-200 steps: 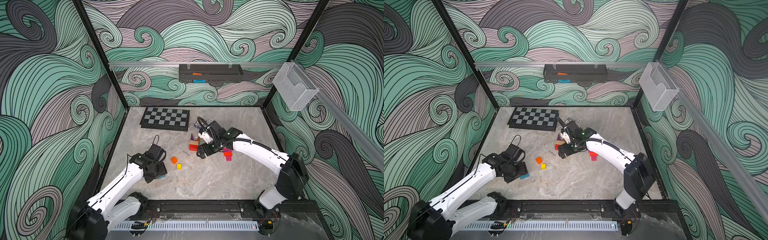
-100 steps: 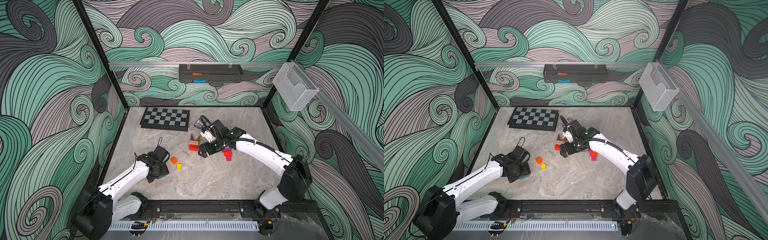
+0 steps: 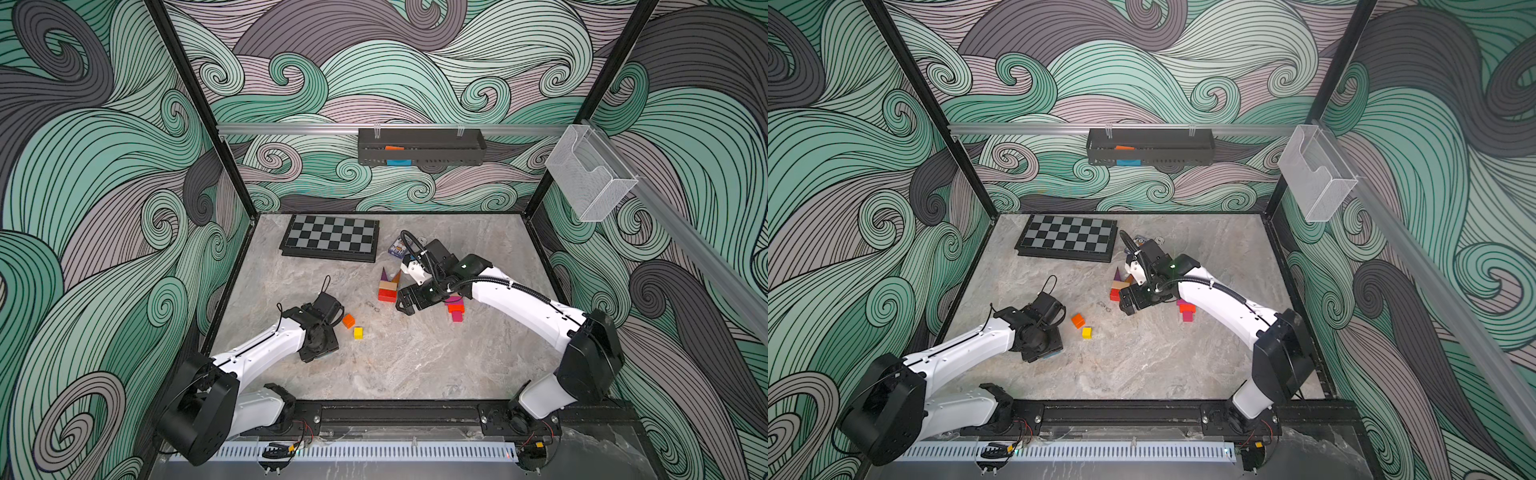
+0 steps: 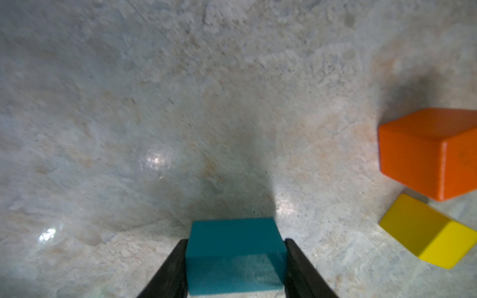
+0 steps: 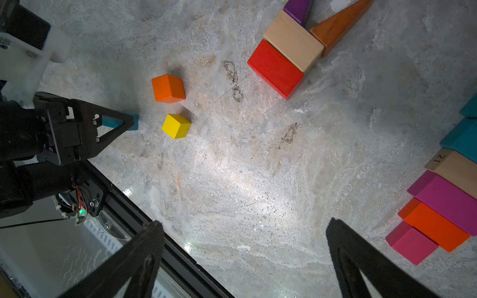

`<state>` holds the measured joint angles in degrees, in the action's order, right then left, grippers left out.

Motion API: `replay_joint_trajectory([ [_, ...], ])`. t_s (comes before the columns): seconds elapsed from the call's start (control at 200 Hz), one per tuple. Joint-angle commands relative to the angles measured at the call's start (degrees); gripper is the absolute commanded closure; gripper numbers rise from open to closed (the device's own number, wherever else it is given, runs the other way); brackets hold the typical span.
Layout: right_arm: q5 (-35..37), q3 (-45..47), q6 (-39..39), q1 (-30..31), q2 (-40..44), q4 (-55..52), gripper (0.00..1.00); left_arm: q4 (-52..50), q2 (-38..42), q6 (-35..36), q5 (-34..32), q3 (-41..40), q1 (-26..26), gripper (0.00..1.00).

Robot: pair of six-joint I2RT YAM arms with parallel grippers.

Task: Assemble a carrot with building blocks
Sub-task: Pick up the building block from the center of the board, then place the building block at the center of the board.

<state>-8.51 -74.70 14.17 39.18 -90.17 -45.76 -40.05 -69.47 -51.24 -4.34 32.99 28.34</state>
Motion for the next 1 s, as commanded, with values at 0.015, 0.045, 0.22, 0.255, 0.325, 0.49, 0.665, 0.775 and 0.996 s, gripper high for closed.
replay_joint_trajectory([
  [0.015,-1.03,-0.38,-0.43,-0.24,-0.44,0.18,0.01,-0.10,0.58,-0.16,0.07,-1.55,0.31,0.50],
  [0.045,-1.08,-0.43,-0.48,-0.22,-0.43,0.19,0.01,-0.11,0.34,-0.10,0.03,-1.41,0.30,0.53],
  [0.22,-0.98,-0.71,-0.38,-0.20,-0.13,0.31,0.01,-2.22,0.63,2.21,-0.83,1.91,0.40,0.72],
  [0.255,-0.76,-0.84,-0.35,-0.24,0.05,0.32,0.01,-3.04,0.83,3.19,-1.08,3.37,0.40,0.74],
  [0.325,-0.29,-1.05,-0.13,-0.54,0.78,0.20,0.01,-5.09,0.90,5.99,-0.70,7.18,0.56,0.77],
  [0.49,-0.09,-1.76,1.31,-3.01,3.74,0.14,0.02,-7.47,-1.89,11.77,0.19,18.24,2.43,0.80],
  [0.665,-0.57,-2.21,2.08,-5.82,6.79,0.19,0.01,-5.86,-13.94,15.67,3.68,28.63,5.75,0.80],
  [0.775,-0.80,-1.70,2.17,-6.87,8.13,0.06,0.01,-4.72,-21.73,18.01,5.49,34.20,7.53,0.80],
  [0.996,-0.52,-0.37,2.18,-8.30,9.56,0.07,0.01,-3.89,-32.99,21.72,8.16,42.32,9.01,0.80],
])
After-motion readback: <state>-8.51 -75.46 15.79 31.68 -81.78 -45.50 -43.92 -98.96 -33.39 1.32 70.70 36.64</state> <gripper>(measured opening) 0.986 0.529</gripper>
